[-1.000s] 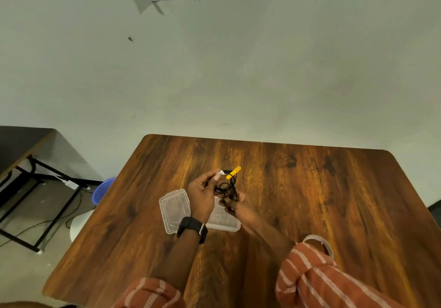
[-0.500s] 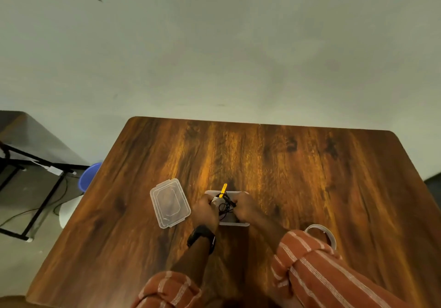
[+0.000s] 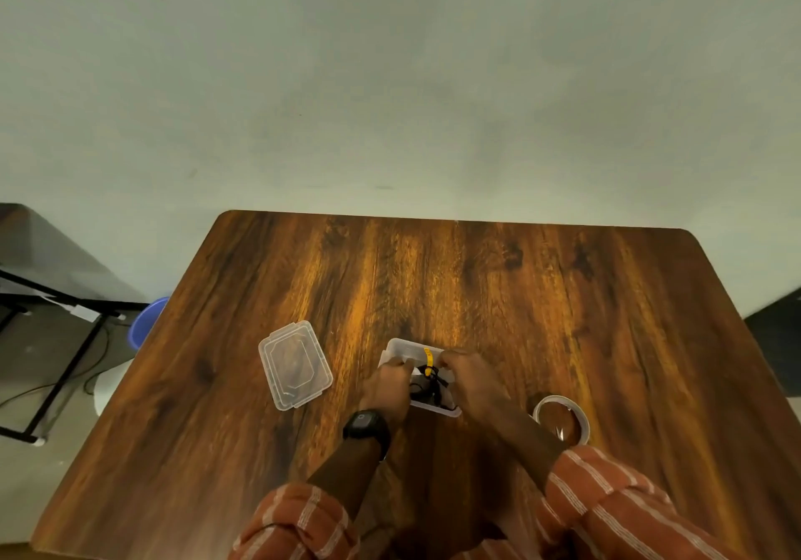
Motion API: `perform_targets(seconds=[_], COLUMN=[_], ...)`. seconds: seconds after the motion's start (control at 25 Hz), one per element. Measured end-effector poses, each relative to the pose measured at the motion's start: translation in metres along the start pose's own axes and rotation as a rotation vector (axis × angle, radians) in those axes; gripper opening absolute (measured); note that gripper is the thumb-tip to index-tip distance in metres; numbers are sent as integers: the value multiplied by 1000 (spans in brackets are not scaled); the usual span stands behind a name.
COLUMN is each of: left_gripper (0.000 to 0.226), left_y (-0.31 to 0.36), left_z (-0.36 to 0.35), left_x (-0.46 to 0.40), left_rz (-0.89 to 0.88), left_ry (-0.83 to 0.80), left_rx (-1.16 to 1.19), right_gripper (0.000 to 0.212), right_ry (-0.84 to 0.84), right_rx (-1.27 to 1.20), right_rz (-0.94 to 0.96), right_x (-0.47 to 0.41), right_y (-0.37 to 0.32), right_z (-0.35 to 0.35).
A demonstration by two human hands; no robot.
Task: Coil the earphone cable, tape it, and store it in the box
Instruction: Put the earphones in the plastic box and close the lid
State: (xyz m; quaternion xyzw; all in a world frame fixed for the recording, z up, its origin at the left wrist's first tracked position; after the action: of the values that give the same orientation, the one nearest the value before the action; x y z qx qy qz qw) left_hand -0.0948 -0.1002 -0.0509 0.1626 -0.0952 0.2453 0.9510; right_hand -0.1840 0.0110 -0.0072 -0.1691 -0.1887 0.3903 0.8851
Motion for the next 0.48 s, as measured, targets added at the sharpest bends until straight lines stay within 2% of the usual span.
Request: perform_targets(seconds=[0.08,0.16,0.24,0.32,0.4,0.48], left_gripper=[50,44,37,43,48,42], left_y=[1,-11,-46,-88,-125,-140], left_z=[8,23,30,21,2,-3], left_x=[9,27,44,57,67,73], left_rz=[-35,-30,95,227,289,226], left_ry=[89,289,447,390,231,161], left_rx=[113,221,206,75,-10,-70], right_gripper=[34,31,27,25,29,28], right_ry=[20,-34,-103,-163,-174,-47], right_rx=[126,181,224,276,242,52], right_rz=[81,74,47,53,89,77], right_x=[5,8,9,8,9,13], right_y=[1,7,12,13,9,7], right_z=[1,-13,-24,-31,-30,-24])
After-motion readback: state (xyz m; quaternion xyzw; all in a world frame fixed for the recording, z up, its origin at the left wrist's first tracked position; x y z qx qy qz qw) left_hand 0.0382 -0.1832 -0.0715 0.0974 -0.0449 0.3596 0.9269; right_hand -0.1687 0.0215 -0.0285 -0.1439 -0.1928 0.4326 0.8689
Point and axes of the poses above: each hand's wrist, its own x-axis away from the middle knuckle, its own z-axis out of the back of the hand, y = z × x, the point moved 6 cm from there along -x, towards the middle knuckle, and after that the axes turned 2 degrees about y, right-handed, at the moved point
